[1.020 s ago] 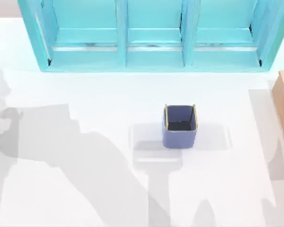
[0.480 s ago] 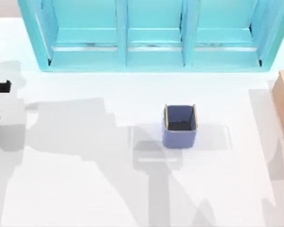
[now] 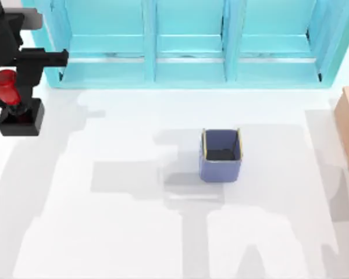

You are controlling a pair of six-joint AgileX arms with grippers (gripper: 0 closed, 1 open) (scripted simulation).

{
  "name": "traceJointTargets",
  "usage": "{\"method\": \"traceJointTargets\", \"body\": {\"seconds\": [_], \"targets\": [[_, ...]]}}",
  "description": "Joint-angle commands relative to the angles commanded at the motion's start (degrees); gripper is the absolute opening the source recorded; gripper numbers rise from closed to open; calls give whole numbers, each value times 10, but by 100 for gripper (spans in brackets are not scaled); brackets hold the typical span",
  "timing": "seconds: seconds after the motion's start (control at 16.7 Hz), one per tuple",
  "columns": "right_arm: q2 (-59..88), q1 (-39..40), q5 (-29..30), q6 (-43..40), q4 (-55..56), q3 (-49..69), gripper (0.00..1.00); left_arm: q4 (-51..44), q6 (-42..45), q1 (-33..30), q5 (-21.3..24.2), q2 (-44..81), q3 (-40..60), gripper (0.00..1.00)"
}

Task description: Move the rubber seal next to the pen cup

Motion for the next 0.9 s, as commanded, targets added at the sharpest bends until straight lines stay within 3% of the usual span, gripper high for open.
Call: {"method": "traceJointTargets", "body": {"seconds": [0.48,0.9], "targets": [[0,0,0,0,0,0,100,-2,-29,-28,0,17,20,0],[0,0,0,0,0,0,100,42,-221,-222,2,144,99,0]]}}
